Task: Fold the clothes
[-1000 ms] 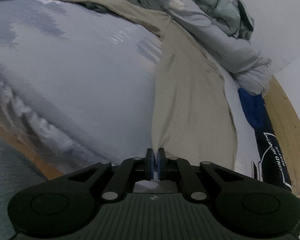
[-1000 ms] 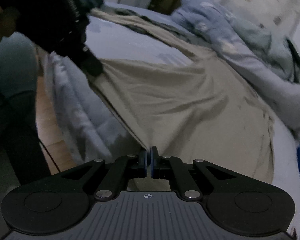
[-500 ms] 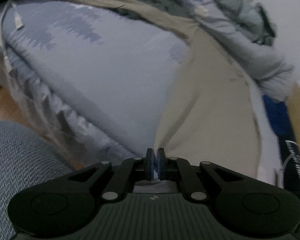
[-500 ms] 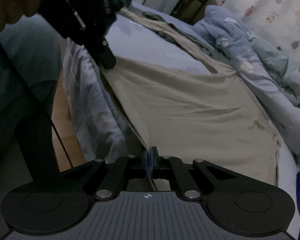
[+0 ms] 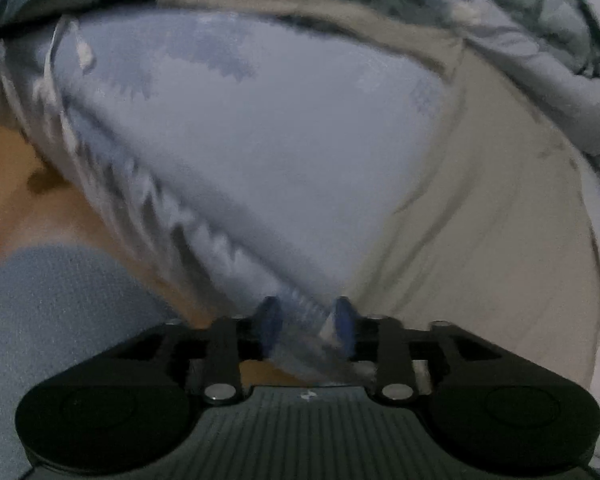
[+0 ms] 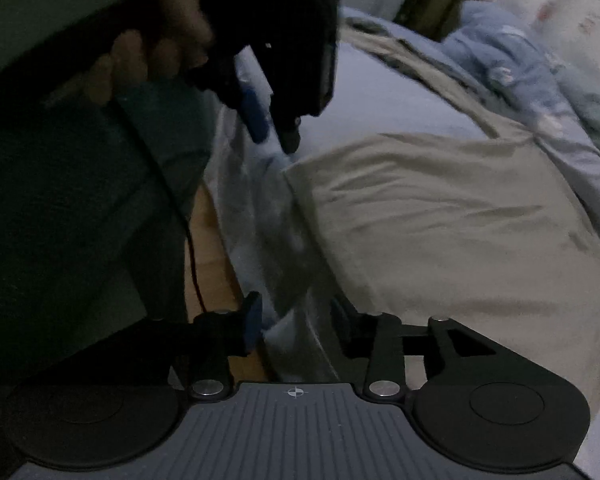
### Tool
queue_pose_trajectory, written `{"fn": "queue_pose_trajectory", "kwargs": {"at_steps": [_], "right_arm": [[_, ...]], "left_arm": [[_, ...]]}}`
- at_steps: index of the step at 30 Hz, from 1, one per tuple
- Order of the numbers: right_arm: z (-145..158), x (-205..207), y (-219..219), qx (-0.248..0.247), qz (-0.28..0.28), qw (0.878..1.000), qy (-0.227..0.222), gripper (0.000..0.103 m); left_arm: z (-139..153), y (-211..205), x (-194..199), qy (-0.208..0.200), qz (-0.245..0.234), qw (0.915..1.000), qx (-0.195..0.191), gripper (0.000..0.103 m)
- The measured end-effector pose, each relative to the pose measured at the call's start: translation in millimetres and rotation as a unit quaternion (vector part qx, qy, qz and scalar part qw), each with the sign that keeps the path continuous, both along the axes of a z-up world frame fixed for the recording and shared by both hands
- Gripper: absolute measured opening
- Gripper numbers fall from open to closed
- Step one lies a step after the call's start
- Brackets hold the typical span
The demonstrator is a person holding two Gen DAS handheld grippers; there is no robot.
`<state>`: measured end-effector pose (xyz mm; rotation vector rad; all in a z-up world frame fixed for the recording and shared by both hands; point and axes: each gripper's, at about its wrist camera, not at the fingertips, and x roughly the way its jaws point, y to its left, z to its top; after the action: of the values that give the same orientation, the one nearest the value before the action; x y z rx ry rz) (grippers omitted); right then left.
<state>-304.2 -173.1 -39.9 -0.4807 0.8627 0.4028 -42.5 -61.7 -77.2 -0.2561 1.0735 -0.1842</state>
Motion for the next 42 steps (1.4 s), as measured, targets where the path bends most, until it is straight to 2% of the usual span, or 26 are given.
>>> {"fn": "queue_pose_trajectory", "kwargs": {"at_steps": [1, 2, 7, 9, 11, 13, 15, 19, 21, 26, 31, 33, 37, 38, 40, 41, 42], "right_arm": [[5.4, -3.6, -5.6, 0.008, -0.017, 1.0, -0.004, 0.05], [10.0, -6.6, -14.1, 0.017, -0.042, 0.999, -0.007, 0.053], [15.9, -25.1, -60.9, 0.033, -0.171, 0.985, -0.011, 0.054], [18.5, -30.8, -86.7, 0.05, -0.237, 0.97, -0.011, 0.055], [20.5, -33.9, -115.6, 0.074, -0.307, 0.949, -0.007, 0.055], [19.2, -37.4, -140.4, 0.093, -0.352, 0.931, 0.005, 0.055], [14.3, -46.0, -158.0, 0.088, -0.375, 0.923, 0.021, 0.055], [2.7, -62.9, -185.5, 0.106, -0.406, 0.906, 0.052, 0.055], [-8.8, -68.9, -186.9, 0.106, -0.402, 0.908, 0.057, 0.055], [-28.0, -82.0, -194.3, 0.16, -0.393, 0.901, 0.088, 0.055], [-37.1, -81.8, -207.0, 0.204, -0.396, 0.889, 0.104, 0.055], [-41.9, -77.7, -210.4, 0.213, -0.39, 0.89, 0.104, 0.054], [-45.6, -71.0, -213.4, 0.22, -0.381, 0.892, 0.107, 0.054], [-44.9, -70.2, -213.9, 0.22, -0.38, 0.892, 0.107, 0.051], [-43.4, -68.6, -214.8, 0.22, -0.378, 0.893, 0.108, 0.025], [-42.6, -67.8, -215.3, 0.22, -0.377, 0.893, 0.108, 0.002], [-41.9, -67.0, -215.8, 0.22, -0.376, 0.893, 0.108, 0.002]], "left_arm": [[6.5, -2.0, -0.7, -0.017, -0.005, 0.9998, -0.002, 0.058], [12.6, -6.1, -1.2, -0.035, -0.015, 0.9992, -0.011, 0.06], [39.2, -37.1, -4.8, -0.11, -0.078, 0.989, -0.059, 0.087], [46.5, -56.4, -7.5, -0.133, -0.121, 0.9811, -0.071, 0.091], [48.8, -78.3, -10.3, -0.148, -0.168, 0.9719, -0.071, 0.094], [46.5, -98.9, -11.3, -0.151, -0.212, 0.9629, -0.072, 0.094], [40.5, -115.5, -8.8, -0.141, -0.245, 0.9566, -0.071, 0.094], [26.4, -142.2, -3.6, -0.131, -0.275, 0.9509, -0.058, 0.094], [16.9, -152.4, 2.5, -0.121, -0.278, 0.9519, -0.045, 0.094], [6.2, -165.5, 9.8, -0.115, -0.291, 0.9497, -0.011, 0.093], [-3.6, -161.6, 7.0, -0.1, -0.277, 0.9557, 0.008, 0.093], [-5.3, -157.8, 4.9, -0.094, -0.271, 0.9579, 0.013, 0.093], [-6.0, -158.8, 2.4, -0.099, -0.273, 0.9566, 0.024, 0.094], [-6.1, -159.7, 2.1, -0.1, -0.274, 0.9563, 0.027, 0.094], [-6.1, -161.8, 3.4, -0.099, -0.273, 0.9565, 0.031, 0.094], [-6.2, -162.1, 3.1, -0.099, -0.272, 0.9565, 0.033, 0.094], [-6.2, -162.1, 2.3, -0.098, -0.273, 0.9564, 0.034, 0.094]]}}
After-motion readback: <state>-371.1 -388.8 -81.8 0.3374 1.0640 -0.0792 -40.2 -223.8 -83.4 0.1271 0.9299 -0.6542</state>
